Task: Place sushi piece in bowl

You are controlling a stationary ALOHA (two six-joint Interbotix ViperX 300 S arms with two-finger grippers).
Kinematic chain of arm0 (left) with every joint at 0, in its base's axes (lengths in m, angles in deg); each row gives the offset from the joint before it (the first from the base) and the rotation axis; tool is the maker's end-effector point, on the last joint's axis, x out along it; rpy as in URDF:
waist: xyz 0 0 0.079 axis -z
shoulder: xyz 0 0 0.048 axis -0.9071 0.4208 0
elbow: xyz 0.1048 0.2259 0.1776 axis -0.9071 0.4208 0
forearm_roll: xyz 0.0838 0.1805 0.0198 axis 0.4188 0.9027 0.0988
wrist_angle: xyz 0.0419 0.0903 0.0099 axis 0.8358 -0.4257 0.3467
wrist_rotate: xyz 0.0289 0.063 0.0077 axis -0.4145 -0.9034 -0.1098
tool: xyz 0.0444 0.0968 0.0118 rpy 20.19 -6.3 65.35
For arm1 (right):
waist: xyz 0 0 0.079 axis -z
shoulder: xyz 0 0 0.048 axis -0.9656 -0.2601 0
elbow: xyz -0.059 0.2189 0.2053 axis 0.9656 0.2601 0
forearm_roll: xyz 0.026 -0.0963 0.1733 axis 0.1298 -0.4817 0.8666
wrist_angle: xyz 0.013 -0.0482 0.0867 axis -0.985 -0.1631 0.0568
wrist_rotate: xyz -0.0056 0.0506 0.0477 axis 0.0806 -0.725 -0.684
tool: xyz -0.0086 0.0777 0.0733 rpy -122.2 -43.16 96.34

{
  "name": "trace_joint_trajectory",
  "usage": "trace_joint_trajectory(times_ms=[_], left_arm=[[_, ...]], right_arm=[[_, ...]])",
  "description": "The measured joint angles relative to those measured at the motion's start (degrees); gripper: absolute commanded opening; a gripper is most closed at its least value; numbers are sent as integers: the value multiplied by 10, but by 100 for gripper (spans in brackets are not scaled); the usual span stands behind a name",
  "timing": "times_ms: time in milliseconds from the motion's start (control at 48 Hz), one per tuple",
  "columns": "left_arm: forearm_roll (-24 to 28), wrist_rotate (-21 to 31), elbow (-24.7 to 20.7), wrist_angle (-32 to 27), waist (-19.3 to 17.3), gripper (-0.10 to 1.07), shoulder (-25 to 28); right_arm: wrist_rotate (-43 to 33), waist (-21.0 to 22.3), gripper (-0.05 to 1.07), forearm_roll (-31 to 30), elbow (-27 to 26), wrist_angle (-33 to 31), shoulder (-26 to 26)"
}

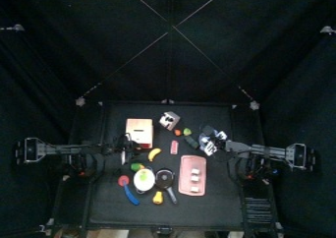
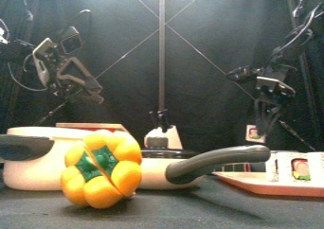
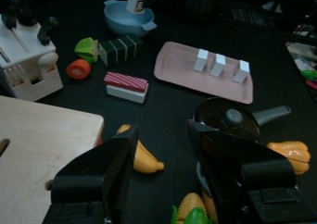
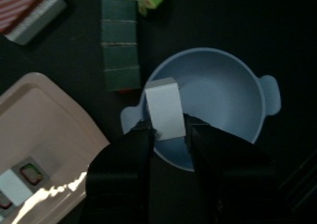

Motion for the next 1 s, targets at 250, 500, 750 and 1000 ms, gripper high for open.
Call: trace_joint_trajectory(times_ms=[250,500,750,1000], left_arm=[[0,0,1,0,0,84,1],[0,0,1,-1,0,84,1],[0,0,3,-1,-1,84,0],[0,0,3,-1,0,84,0]], right_arm=[[0,27,64,-1,22,7,-17],[0,54,72,-1,28,32,-47],[0,60,82,-1,28,52,-72],[-1,60,83,0,28,54,-78]])
